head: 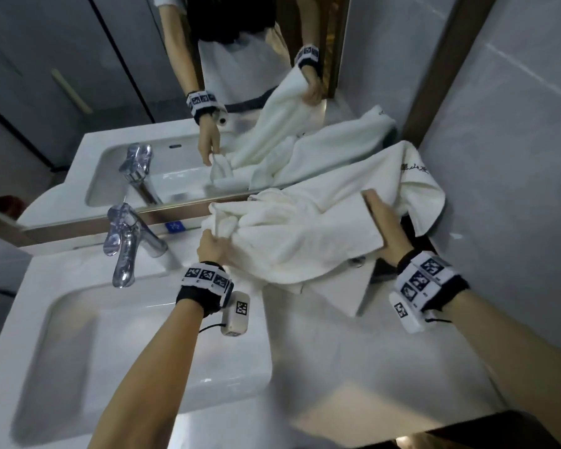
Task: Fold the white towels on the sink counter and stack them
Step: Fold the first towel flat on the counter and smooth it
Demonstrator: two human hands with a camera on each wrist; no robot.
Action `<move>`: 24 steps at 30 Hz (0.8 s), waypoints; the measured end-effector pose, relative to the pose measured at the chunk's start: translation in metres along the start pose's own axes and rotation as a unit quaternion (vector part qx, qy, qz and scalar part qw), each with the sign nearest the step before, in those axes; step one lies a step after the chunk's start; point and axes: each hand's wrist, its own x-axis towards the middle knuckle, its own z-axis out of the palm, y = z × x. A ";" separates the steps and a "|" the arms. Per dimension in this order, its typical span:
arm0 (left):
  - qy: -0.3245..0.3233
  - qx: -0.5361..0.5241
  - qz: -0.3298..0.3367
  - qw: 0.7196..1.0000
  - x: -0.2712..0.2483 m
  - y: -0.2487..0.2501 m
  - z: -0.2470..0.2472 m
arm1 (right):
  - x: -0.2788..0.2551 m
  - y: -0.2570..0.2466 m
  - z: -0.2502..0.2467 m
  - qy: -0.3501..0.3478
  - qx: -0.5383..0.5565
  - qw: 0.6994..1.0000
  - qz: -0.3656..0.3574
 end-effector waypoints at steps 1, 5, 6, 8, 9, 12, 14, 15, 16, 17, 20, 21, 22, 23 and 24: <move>0.008 -0.023 0.023 0.999 0.002 0.001 -0.007 | 0.003 -0.007 -0.012 0.047 -0.004 0.999 -0.026; 0.046 -0.139 0.058 0.988 0.005 0.029 -0.034 | 0.012 -0.031 -0.061 0.203 -0.076 0.971 -0.101; 0.033 -0.176 0.058 0.982 0.001 0.040 -0.039 | 0.014 -0.037 -0.073 0.240 -0.079 0.962 -0.105; -0.010 -0.221 0.070 0.973 -0.010 0.063 -0.046 | 0.016 -0.050 -0.097 0.298 -0.092 0.942 -0.123; -0.031 -0.224 0.075 0.971 -0.018 0.075 -0.047 | 0.017 -0.055 -0.108 0.321 -0.096 0.933 -0.133; -0.103 -0.219 0.056 0.969 -0.045 0.096 -0.043 | 0.013 -0.063 -0.132 0.349 -0.110 0.920 -0.143; -0.167 -0.182 0.012 0.969 -0.061 0.095 -0.038 | 0.009 -0.061 -0.140 0.332 -0.114 0.927 -0.134; -0.200 -0.142 -0.007 0.969 -0.069 0.091 -0.035 | 0.007 -0.057 -0.141 0.313 -0.111 0.935 -0.125; -0.232 -0.086 -0.024 0.969 -0.076 0.085 -0.031 | 0.006 -0.052 -0.139 0.287 -0.109 0.945 -0.113; -0.260 -0.019 -0.036 0.965 -0.080 0.078 -0.026 | 0.005 -0.045 -0.136 0.258 -0.108 0.955 -0.099; -0.333 0.190 -0.046 0.922 -0.084 0.052 -0.012 | 0.000 -0.021 -0.119 0.174 -0.137 0.974 -0.056; -0.346 0.225 -0.050 0.910 -0.082 0.044 -0.007 | -0.001 -0.013 -0.112 0.146 -0.149 0.977 -0.048; -0.350 0.243 -0.055 0.903 -0.079 0.036 -0.004 | -0.002 -0.007 -0.104 0.117 -0.155 0.980 -0.043; -0.341 0.251 -0.054 0.904 -0.076 0.029 -0.001 | -0.003 -0.002 -0.097 0.088 -0.158 0.983 -0.041; -0.321 0.253 -0.048 0.911 -0.071 0.025 0.000 | -0.003 0.003 -0.091 0.061 -0.168 0.983 -0.044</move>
